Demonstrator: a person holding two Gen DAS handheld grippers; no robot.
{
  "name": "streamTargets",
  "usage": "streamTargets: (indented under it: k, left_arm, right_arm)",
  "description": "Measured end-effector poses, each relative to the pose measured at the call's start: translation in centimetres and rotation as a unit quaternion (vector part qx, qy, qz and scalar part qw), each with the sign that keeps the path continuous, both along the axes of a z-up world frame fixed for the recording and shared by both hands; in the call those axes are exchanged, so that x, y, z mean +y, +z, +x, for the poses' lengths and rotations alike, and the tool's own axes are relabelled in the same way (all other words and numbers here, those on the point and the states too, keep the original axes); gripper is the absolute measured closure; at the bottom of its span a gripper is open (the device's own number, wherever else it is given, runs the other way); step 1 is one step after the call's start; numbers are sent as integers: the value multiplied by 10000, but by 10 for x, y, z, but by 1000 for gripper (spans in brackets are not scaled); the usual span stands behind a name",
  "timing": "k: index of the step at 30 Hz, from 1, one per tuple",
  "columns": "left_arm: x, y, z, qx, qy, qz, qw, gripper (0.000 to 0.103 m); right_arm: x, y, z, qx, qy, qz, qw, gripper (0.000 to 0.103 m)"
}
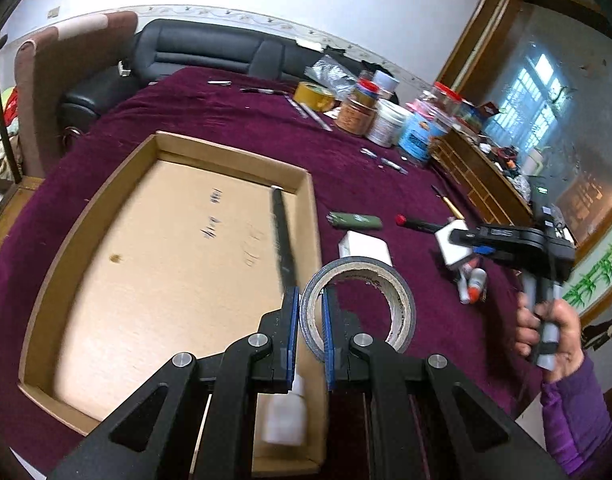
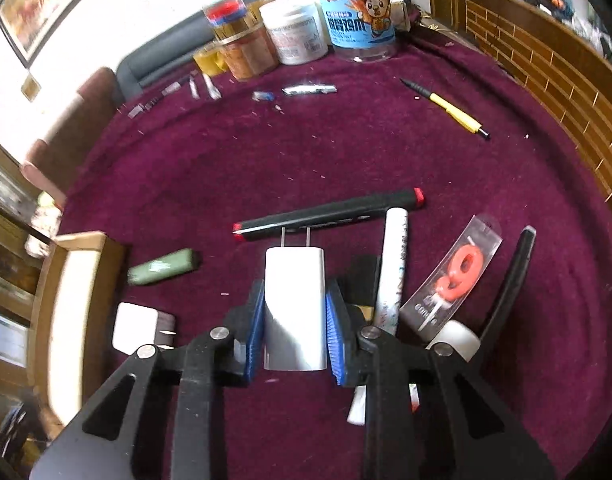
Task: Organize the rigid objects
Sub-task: 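Carry the tape roll into the tray and release it while the right gripper grasps the white charger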
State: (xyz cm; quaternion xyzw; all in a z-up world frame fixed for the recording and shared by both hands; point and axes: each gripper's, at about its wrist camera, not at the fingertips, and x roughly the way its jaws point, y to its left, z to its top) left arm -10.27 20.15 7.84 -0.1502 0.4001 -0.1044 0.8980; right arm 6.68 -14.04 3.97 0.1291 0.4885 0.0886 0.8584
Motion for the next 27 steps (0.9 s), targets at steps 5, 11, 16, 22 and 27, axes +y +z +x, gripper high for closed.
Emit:
streamTargets:
  k: [5,11,16,22,27]
  left_arm:
    - [22,-2,36,337,224,338,9986,95]
    - [50,-24,90,758,410,244,9960,95]
    - [69,-50,126,1091,620,-52,9921,95]
    - [83,-68,150,1278,855,-143,9880,95]
    - [91,-70,154,1236,867,-284,9881,95]
  right_arm:
    - [22,24,-7,-145,293,526,9981,78]
    - [81,37,-6,-33,913,970,9911,78]
    - [153,27,6,176,1409,1031,9845,78]
    - [226,4,17,389,1772,781,9803,78]
    - [254,-17,30,539,1780,628,9805,78]
